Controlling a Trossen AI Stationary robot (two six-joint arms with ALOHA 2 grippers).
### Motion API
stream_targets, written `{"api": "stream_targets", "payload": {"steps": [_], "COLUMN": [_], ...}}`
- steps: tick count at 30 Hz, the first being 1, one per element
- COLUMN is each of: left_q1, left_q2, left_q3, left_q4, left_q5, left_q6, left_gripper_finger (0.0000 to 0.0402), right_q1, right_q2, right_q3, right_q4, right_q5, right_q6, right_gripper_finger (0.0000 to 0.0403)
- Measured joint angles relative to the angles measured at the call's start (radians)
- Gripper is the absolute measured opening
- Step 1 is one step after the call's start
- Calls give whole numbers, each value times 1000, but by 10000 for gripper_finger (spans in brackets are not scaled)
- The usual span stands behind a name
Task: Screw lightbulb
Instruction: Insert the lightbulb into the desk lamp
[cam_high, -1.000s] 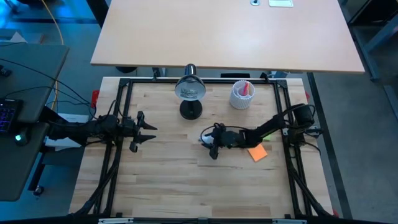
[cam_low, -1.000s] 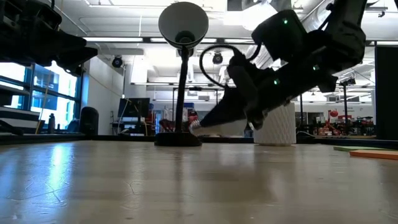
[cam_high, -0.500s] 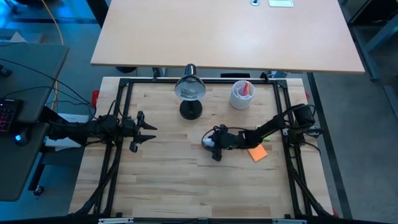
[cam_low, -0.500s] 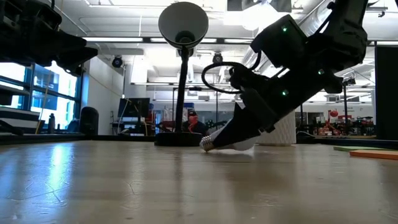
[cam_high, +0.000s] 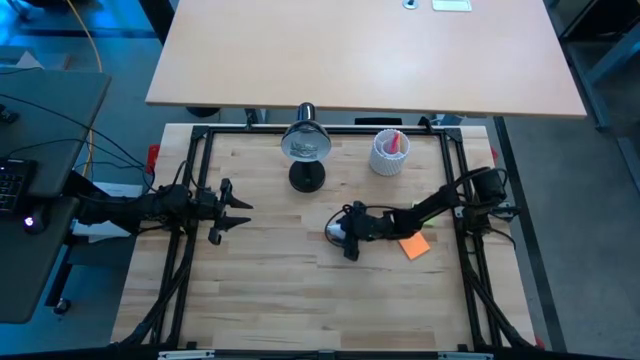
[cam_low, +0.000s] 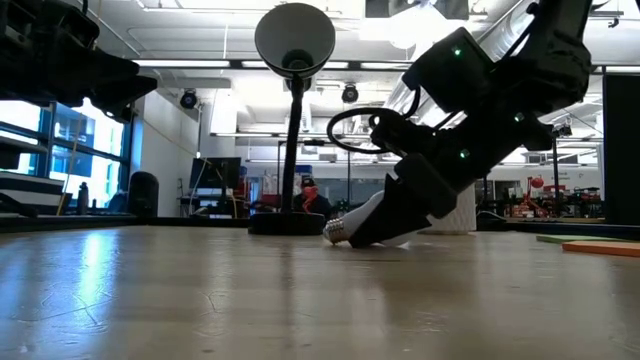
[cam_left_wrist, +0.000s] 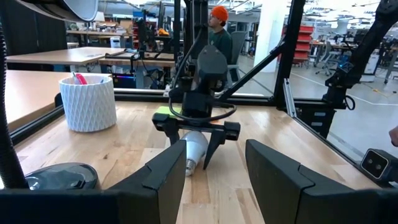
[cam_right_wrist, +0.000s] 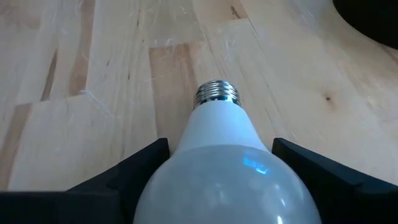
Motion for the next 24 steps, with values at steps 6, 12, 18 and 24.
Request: {"api": "stream_targets", "payload": {"steps": [6,12,18,24], "left_q1": [0,0,0,0], "left_q2": [0,0,0,0], "left_q3": [0,0,0,0], "left_q4": [0,0,0,0], "left_q5": [0,0,0,0], "left_q6": [0,0,0,0], "left_gripper_finger": [161,161,161,161], "right_q1": [19,47,72,76], "right_q2": [-17,-102,-148,-138], "right_q3": [-2,-20,-195,-321], "right_q4": [-20,-92,124,346], "right_q5": [38,103,160,172], "right_q6": [-12,-26,80,138], "right_gripper_finger": [288,288,288,288]}}
